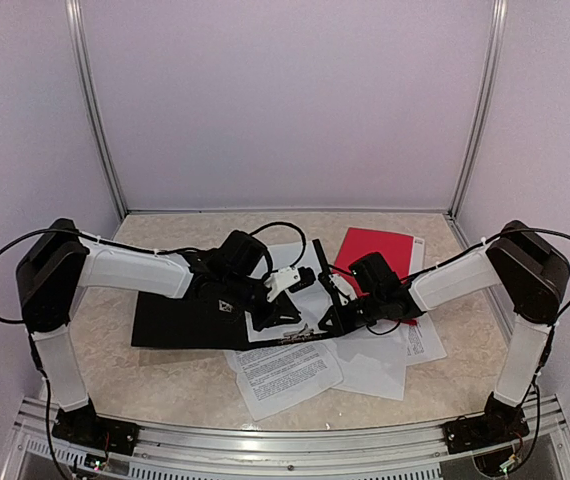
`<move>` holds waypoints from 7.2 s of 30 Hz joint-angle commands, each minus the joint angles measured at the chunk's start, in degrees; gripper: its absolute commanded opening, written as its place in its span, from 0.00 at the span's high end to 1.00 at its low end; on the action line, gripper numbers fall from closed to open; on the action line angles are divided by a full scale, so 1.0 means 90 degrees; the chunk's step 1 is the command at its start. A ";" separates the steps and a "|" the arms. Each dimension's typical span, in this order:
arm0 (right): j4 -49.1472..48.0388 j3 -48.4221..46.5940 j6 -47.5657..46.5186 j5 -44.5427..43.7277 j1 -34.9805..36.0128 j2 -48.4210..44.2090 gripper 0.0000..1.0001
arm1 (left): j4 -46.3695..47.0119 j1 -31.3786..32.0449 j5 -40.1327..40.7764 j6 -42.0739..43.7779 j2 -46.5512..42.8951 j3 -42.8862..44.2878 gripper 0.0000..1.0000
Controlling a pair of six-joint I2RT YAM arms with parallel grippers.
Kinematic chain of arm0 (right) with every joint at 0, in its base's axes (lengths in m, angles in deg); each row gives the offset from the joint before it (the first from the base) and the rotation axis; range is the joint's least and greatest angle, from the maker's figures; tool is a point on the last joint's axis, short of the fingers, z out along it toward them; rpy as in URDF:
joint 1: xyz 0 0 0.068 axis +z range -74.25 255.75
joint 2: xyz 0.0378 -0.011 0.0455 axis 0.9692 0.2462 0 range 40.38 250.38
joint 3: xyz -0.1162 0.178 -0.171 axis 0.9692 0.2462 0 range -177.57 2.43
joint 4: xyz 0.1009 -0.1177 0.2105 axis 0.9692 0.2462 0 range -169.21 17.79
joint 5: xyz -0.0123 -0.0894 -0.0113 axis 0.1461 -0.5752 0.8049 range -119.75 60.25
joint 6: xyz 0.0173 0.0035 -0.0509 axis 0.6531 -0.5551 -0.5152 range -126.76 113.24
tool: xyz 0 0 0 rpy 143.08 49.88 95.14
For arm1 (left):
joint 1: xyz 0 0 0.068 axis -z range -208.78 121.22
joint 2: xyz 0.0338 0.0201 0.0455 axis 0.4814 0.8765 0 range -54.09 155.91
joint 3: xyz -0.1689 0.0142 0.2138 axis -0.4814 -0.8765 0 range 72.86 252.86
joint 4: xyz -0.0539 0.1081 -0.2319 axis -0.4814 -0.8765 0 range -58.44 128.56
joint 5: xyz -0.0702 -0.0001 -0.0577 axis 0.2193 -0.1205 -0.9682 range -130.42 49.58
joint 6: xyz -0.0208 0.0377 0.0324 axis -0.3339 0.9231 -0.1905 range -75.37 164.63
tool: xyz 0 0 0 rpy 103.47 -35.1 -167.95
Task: Put the files into the folder
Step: Close the spring clip on the folder with some files, then clamp the file and folder with some files.
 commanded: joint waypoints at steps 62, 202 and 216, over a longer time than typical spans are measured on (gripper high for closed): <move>0.0266 -0.0074 -0.0066 0.0063 -0.0025 0.0218 0.99 | 0.1873 -0.0358 -0.0602 0.0839 0.0766 -0.1345 0.61; 0.1725 -0.0896 -0.0065 -0.0776 0.0971 -0.0624 0.97 | 0.2156 -0.0397 -0.0502 0.0785 0.0114 -0.1593 0.44; 0.1744 -0.0813 -0.0075 -0.0832 0.0897 -0.0688 0.99 | 0.2194 -0.0332 -0.0708 0.0952 0.0805 -0.1205 0.45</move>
